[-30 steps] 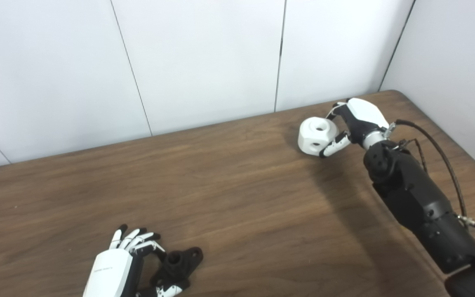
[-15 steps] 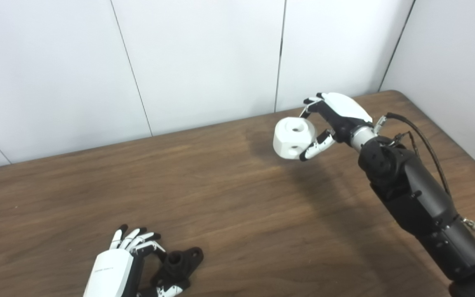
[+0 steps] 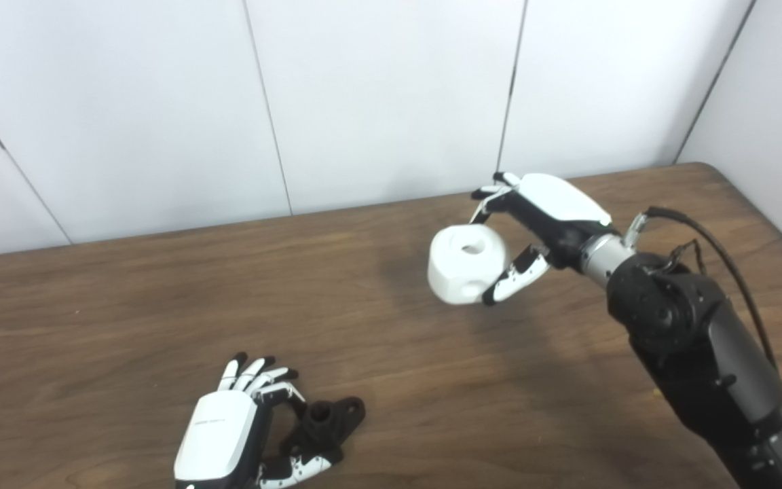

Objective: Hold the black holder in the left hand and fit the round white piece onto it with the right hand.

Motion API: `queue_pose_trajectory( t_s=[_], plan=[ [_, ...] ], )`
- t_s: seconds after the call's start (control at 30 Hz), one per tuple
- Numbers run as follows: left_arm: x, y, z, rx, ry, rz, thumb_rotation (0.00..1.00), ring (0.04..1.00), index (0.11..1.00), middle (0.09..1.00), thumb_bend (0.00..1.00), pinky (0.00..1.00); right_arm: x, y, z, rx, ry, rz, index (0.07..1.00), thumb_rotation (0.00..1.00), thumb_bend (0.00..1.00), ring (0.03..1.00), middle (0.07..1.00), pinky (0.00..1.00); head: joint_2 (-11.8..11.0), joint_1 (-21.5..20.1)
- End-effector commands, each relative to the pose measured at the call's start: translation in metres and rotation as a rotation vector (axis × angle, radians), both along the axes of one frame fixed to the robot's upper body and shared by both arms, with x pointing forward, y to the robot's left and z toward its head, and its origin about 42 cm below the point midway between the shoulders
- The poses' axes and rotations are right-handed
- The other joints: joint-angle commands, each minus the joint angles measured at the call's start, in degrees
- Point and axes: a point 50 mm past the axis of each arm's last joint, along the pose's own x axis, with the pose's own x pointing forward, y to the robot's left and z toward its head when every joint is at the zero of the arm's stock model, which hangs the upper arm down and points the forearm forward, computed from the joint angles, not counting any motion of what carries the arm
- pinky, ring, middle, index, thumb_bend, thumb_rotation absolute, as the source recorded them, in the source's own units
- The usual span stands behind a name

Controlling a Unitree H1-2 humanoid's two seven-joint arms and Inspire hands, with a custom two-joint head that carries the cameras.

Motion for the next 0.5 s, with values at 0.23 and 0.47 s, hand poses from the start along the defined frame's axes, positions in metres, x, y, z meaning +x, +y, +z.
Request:
queue_pose_trajectory(
  t_s=[0.23, 0.47],
  plan=[
    [-0.001, -0.013, -0.008, 0.045, 0.024, -0.019, 0.05, 0.908, 0.485, 0.797, 0.52, 1.0, -0.021, 0.034, 0.012, 0.019, -0.082, 0.141, 0.488, 0.14, 0.51, 1.0, 0.895, 1.0, 1.0, 2.8],
    [0.0, -0.017, -0.006, 0.035, 0.029, -0.013, 0.05, 0.913, 0.485, 0.801, 0.52, 1.0, -0.031, 0.056, 0.009, 0.036, -0.071, 0.214, 0.487, 0.14, 0.51, 1.0, 0.902, 1.0, 2.1, 4.2]
  ],
)
